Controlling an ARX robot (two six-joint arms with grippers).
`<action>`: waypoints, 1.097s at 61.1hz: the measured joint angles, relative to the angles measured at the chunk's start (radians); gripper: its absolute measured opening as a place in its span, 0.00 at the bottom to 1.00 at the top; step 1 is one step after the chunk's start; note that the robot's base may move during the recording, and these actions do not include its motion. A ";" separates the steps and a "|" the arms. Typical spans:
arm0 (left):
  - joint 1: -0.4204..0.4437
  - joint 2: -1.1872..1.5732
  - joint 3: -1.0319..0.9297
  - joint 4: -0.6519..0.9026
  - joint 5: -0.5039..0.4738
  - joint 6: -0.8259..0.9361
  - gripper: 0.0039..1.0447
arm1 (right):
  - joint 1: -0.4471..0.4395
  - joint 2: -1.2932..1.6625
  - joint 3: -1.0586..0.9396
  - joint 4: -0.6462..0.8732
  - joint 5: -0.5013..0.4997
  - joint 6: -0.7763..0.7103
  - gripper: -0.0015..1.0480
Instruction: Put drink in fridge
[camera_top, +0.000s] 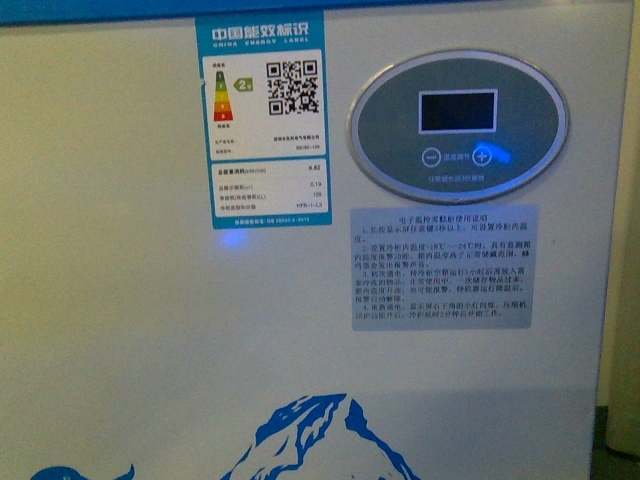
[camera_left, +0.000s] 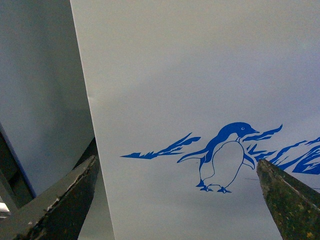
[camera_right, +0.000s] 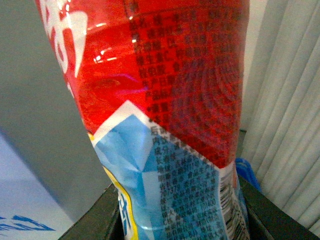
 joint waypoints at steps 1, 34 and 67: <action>0.000 0.000 0.000 0.000 0.000 0.000 0.92 | 0.005 -0.019 -0.002 -0.009 0.007 0.000 0.41; 0.000 0.000 0.000 0.000 0.000 0.000 0.92 | 0.332 -0.359 -0.125 -0.003 0.425 -0.006 0.41; 0.000 0.000 0.000 0.000 0.000 0.000 0.92 | 0.443 -0.378 -0.193 0.097 0.560 -0.054 0.41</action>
